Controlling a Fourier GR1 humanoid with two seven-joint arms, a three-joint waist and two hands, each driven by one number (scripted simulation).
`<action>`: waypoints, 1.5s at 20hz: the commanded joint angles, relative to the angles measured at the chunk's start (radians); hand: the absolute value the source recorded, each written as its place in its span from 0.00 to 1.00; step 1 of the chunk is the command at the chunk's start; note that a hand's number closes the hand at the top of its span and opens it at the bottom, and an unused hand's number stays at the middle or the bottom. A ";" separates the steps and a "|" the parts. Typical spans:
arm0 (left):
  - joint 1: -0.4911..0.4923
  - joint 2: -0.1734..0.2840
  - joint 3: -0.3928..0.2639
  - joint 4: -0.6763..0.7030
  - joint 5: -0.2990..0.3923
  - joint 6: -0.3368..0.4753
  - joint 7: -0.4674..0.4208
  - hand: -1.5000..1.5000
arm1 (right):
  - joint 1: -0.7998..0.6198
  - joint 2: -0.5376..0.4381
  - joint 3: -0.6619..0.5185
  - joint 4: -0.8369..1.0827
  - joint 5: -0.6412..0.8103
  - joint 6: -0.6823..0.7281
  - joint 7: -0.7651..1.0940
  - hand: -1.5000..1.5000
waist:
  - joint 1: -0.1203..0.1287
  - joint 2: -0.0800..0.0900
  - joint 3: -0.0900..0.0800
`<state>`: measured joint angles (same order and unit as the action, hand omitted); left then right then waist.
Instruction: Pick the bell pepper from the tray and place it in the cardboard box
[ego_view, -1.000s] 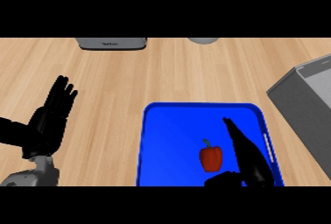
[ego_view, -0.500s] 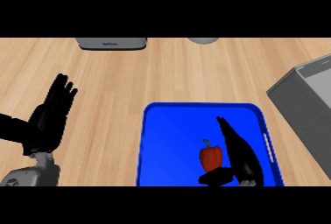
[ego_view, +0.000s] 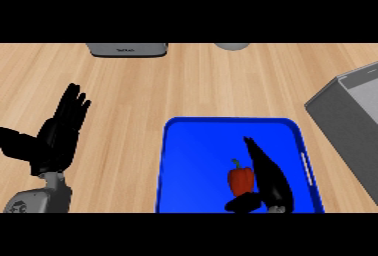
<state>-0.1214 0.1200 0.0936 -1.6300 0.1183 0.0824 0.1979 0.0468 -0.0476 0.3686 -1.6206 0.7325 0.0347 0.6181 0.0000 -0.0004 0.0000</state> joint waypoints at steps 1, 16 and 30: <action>-0.051 0.012 0.024 0.013 0.003 0.013 0.047 0.50 | 0.037 -0.011 0.018 -0.113 0.016 0.040 0.047 0.00 | -0.003 0.000 0.000; -0.028 0.000 0.021 0.010 0.004 -0.006 0.015 0.50 | -0.004 -0.152 0.154 -0.018 0.189 0.031 -0.230 1.00 | -0.005 -0.001 0.000; 0.045 -0.028 -0.001 0.013 -0.027 -0.004 -0.050 0.50 | 0.034 -0.374 0.283 -0.498 0.388 0.141 -0.316 1.00 | -0.007 -0.002 -0.001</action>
<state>-0.0926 0.1051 0.0950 -1.6510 0.1040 0.0776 0.1967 0.0674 -0.3808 0.6316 -1.9737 1.0754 0.1266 0.2898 -0.0048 -0.0026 -0.0003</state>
